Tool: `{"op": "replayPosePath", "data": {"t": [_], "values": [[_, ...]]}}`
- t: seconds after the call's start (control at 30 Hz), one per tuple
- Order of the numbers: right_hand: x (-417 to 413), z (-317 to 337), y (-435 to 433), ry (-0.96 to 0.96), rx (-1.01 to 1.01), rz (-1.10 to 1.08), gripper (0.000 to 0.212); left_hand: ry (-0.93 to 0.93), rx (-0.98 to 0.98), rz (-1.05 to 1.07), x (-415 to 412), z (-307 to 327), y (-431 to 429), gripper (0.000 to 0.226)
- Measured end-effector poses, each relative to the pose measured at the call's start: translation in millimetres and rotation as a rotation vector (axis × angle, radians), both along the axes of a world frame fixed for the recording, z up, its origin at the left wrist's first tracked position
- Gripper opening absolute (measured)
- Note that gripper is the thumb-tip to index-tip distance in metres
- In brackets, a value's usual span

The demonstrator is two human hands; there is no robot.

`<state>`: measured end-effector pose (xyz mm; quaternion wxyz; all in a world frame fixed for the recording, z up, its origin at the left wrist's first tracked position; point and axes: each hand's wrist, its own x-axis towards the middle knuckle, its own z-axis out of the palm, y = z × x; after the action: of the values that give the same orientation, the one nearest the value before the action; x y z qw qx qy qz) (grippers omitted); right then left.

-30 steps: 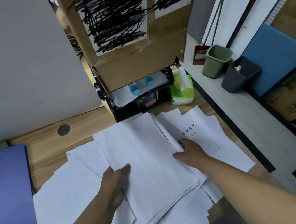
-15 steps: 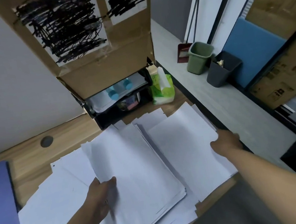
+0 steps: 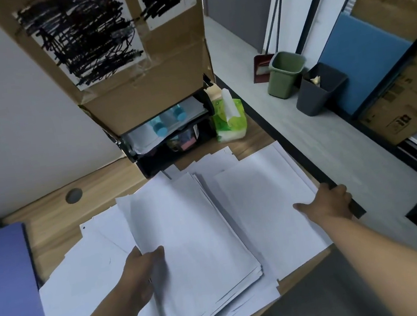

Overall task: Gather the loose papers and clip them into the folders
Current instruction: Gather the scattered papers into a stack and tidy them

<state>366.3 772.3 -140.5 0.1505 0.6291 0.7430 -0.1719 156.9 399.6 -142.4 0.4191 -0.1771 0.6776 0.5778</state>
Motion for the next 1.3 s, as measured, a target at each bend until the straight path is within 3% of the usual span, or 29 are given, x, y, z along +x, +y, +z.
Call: {"op": "replayPosePath", "data": {"t": [0.2,0.23,0.3,0.37,0.43,0.5,0.57,0.63,0.73,0.8,0.87,0.9,0.97,1.0,1.17,1.3], "values": [[-1.5,1.9,-3.8,0.062,-0.089,-0.13,0.101,0.001,0.026,-0.055,2.1,12.6,-15.2,0.034],[-2.5,2.0,-5.2,0.088,-0.129,-0.143,0.096,0.004,0.038,-0.061,1.9,17.1,-21.4,0.039],[-2.1,5.1,-6.0,0.18,-0.185,-0.1,0.062,0.017,0.052,-0.074,0.8,24.0,-30.8,0.051],[-7.0,9.1,-12.3,0.332,-0.164,-0.039,0.031,0.022,0.072,-0.05,0.2,29.7,-48.3,0.045],[-13.2,16.5,-19.1,0.575,-0.163,-0.089,0.033,0.014,0.065,-0.007,0.0,30.1,-65.1,0.035],[-22.7,28.2,-27.1,0.86,-0.293,-0.226,0.04,0.044,0.016,0.036,-0.7,26.5,-87.9,0.041],[-33.0,33.5,-31.7,1.008,-0.481,-0.352,0.036,0.061,-0.058,0.092,-0.6,19.3,-108.6,0.041],[-43.1,45.0,-41.6,0.984,-0.729,-0.464,0.01,0.078,-0.155,0.157,0.3,12.5,-124.9,0.037],[-60.4,47.2,-69.4,0.932,-0.9,-0.471,0.015,0.081,-0.255,0.227,6.3,14.7,-139.2,0.038],[-77.4,48.4,-95.3,0.933,-0.866,-0.357,0.018,0.088,-0.313,0.258,10.6,18.2,-143.2,0.034],[-93.5,47.3,-121.7,0.921,-0.79,-0.141,0.053,0.159,-0.457,0.254,12.5,22.0,-143.2,0.031],[-100.2,52.8,-134.6,0.897,-0.704,-0.019,0.056,0.203,-0.572,0.221,12.5,23.0,-143.6,0.037],[-114.1,50.3,-158.6,0.783,-0.437,0.216,0.025,0.236,-0.8,0.145,12.9,28.3,-144.8,0.053],[-116.2,44.7,-162.7,0.748,-0.323,0.261,0.029,0.222,-0.838,0.139,13.7,30.3,-143.1,0.058],[-130.1,52.2,-182.6,0.698,-0.289,0.403,0.032,0.179,-0.821,0.138,11.8,27.1,-127.1,0.054],[-141.4,64.8,-186.4,0.819,-0.598,0.209,0.018,0.273,-0.698,0.059,9.0,18.5,-117.3,0.019]]}}
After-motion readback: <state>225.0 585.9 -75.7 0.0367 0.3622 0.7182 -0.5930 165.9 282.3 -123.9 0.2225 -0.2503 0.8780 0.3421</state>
